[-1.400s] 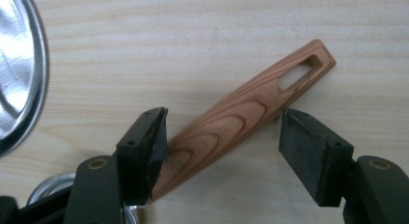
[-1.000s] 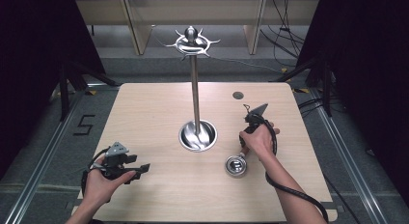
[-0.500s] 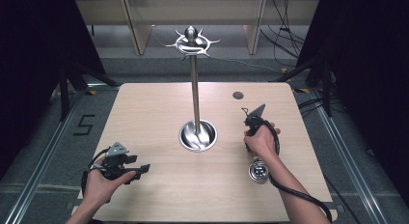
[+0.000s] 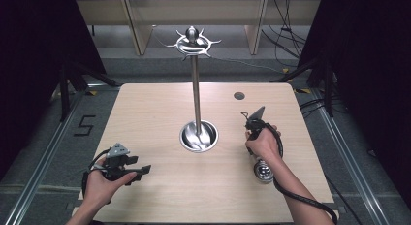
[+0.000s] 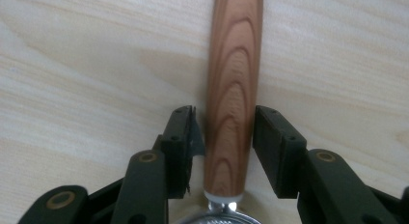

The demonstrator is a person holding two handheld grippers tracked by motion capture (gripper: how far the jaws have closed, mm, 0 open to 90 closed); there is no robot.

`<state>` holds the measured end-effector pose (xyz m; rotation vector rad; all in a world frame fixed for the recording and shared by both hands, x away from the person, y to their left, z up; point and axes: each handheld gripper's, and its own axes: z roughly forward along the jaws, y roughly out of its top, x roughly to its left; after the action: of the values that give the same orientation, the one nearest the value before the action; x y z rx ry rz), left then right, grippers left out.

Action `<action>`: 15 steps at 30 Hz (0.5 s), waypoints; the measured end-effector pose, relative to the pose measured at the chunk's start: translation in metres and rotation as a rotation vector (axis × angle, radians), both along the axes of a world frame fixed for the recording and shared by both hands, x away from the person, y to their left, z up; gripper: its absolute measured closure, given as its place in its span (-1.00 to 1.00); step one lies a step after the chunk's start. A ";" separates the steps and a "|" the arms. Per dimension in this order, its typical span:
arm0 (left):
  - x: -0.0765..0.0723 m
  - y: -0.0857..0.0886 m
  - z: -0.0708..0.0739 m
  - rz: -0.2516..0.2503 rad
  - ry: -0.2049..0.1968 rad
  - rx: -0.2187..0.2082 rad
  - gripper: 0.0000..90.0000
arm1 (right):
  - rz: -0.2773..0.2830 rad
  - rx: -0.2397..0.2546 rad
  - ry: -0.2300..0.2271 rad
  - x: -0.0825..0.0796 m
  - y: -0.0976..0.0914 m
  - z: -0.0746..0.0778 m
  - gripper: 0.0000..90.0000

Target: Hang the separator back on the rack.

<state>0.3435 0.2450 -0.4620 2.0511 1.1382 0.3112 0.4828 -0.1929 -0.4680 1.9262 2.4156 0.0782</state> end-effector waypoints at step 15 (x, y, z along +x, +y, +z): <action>-0.001 -0.002 -0.002 0.019 -0.008 -0.022 -0.26 | 0.035 -0.002 0.062 -0.003 -0.010 -0.001 0.51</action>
<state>0.3429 0.2425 -0.4636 2.0190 1.1517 0.3150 0.4796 -0.2024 -0.4687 1.9140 2.4874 0.0173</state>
